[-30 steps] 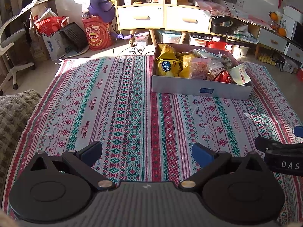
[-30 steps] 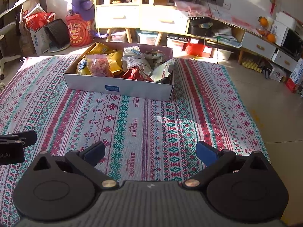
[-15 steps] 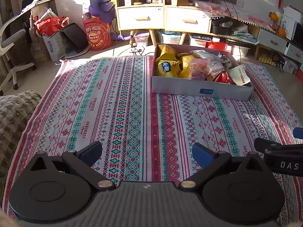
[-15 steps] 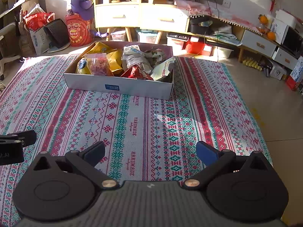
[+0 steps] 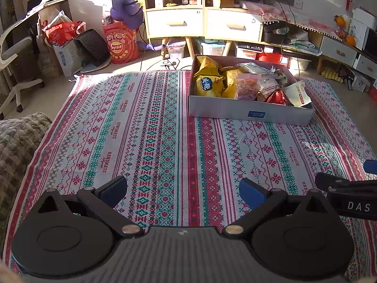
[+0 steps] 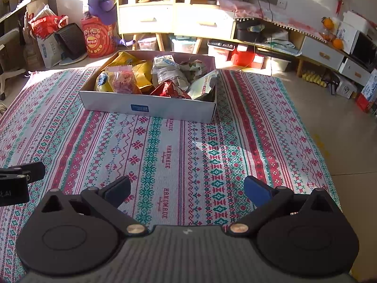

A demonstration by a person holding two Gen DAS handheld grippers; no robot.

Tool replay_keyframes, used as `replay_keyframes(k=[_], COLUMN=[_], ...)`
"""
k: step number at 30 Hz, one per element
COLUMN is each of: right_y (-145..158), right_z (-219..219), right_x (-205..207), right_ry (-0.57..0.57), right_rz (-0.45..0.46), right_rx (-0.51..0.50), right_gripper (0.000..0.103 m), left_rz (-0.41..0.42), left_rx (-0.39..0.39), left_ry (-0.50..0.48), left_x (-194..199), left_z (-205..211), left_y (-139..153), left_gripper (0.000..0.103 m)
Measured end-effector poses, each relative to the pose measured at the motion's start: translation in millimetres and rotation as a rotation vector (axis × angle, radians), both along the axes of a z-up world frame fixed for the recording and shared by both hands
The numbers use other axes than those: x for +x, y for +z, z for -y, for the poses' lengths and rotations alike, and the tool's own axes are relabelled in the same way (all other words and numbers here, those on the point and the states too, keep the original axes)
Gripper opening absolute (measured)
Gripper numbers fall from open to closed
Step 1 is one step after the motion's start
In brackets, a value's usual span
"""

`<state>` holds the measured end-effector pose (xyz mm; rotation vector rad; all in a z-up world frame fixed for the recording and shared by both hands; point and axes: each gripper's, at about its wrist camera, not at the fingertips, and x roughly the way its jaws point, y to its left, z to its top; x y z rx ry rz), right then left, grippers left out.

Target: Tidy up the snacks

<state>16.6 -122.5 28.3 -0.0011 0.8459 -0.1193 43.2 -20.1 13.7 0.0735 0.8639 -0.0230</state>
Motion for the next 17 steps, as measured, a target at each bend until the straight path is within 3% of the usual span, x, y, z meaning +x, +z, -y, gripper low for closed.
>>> replay_keyframes(k=[17], right_y=[-3.6], right_z=[-1.0], right_x=[-0.2], right_ry=[-0.005], right_rz=[-0.003], right_rx=[0.009], right_gripper=[0.102], left_rz=[-0.006], left_rx=[0.002], left_ry=[-0.007], left_x=[-1.0], left_z=[1.1], left_y=[0.3], left_gripper=[0.103])
